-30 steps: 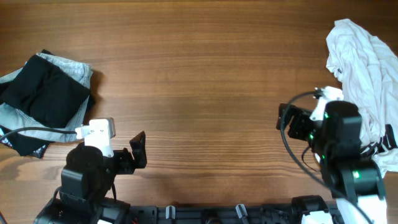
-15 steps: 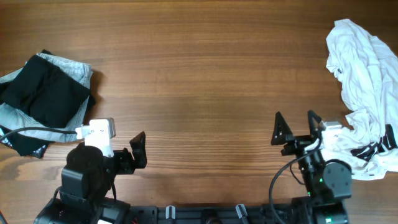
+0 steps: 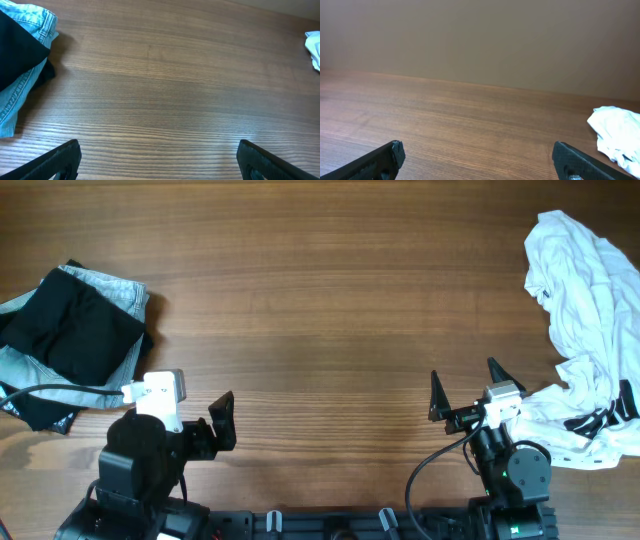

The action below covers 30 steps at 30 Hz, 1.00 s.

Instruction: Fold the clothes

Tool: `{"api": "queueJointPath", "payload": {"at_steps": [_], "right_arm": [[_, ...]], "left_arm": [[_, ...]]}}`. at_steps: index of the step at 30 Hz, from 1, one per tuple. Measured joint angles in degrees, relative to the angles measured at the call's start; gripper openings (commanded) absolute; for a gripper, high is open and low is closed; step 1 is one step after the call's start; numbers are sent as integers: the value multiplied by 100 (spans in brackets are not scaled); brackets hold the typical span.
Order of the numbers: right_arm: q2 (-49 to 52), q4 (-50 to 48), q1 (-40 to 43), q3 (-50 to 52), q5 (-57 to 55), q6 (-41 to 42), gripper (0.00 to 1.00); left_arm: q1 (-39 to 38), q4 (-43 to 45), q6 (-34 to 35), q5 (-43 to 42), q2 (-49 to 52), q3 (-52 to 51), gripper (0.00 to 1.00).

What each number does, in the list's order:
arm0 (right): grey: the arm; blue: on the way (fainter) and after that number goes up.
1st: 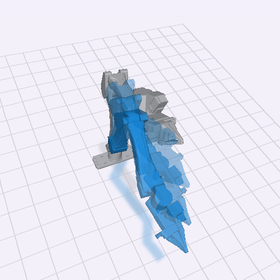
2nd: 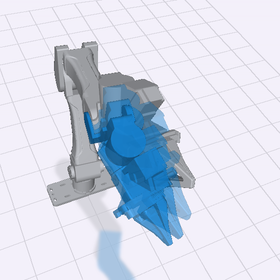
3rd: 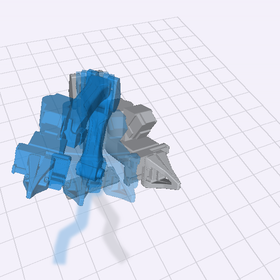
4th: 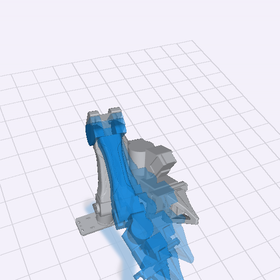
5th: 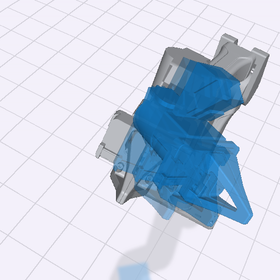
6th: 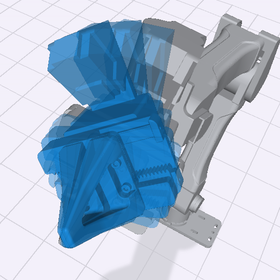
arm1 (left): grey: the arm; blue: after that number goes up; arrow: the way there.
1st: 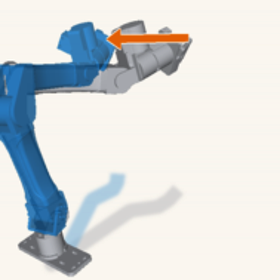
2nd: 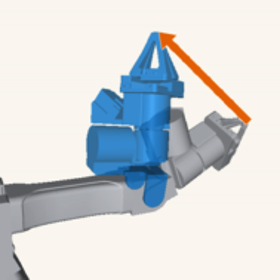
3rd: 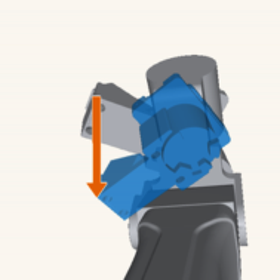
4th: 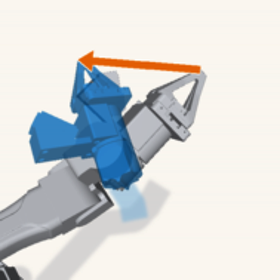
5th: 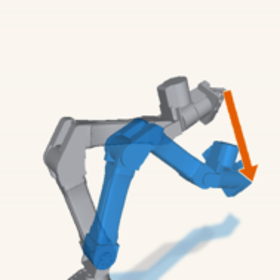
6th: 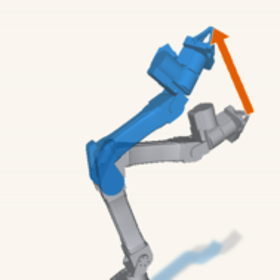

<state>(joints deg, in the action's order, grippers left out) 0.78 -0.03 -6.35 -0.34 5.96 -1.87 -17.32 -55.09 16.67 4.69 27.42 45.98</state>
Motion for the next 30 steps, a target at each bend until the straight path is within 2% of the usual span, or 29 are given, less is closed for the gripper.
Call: {"api": "queueJointPath", "payload": {"at_steps": [30], "right_arm": [[0,-2,0,0,0,0,100]], "left_arm": [[160,0,0,0,0,0,100]]}}
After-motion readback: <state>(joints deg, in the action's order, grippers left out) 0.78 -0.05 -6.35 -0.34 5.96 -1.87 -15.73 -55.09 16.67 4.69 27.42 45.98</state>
